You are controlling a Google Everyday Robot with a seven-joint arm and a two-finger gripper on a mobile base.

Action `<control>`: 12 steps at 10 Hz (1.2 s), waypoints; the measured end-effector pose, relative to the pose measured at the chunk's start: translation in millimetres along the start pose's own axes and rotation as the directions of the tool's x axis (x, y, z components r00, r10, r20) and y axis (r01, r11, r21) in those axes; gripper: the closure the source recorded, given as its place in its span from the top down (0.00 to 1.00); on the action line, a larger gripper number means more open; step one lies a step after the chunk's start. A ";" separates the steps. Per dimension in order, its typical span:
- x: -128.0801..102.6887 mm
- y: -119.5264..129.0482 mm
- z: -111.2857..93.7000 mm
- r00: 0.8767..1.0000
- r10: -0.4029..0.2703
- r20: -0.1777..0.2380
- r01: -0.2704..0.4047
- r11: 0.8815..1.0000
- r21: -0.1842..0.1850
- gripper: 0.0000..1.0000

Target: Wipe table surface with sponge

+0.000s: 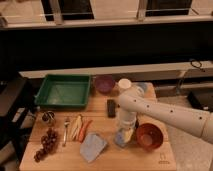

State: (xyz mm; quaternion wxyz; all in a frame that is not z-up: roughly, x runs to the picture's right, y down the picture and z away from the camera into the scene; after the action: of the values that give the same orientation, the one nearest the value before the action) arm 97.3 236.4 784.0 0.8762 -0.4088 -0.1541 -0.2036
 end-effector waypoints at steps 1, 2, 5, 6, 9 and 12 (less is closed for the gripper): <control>-0.4 -11.3 -1.0 1.000 -0.016 -0.006 0.016 1.000 0.001 0.00; -1.3 -18.3 -1.6 0.999 -0.031 -0.010 0.031 1.000 0.004 0.00; -25.8 -40.6 2.6 0.997 -0.081 0.013 0.081 0.996 0.023 0.00; -30.9 -47.7 3.4 0.995 -0.099 0.022 0.098 0.995 0.035 0.00; -36.2 -42.3 9.6 0.993 -0.111 0.049 0.110 0.994 0.026 0.00; -48.0 -17.2 20.0 0.992 -0.095 0.078 0.095 0.995 0.011 0.00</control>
State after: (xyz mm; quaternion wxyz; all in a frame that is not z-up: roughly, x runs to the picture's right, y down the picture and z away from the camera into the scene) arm 45.3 253.1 786.7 0.8602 -0.4056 -0.2083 -0.2283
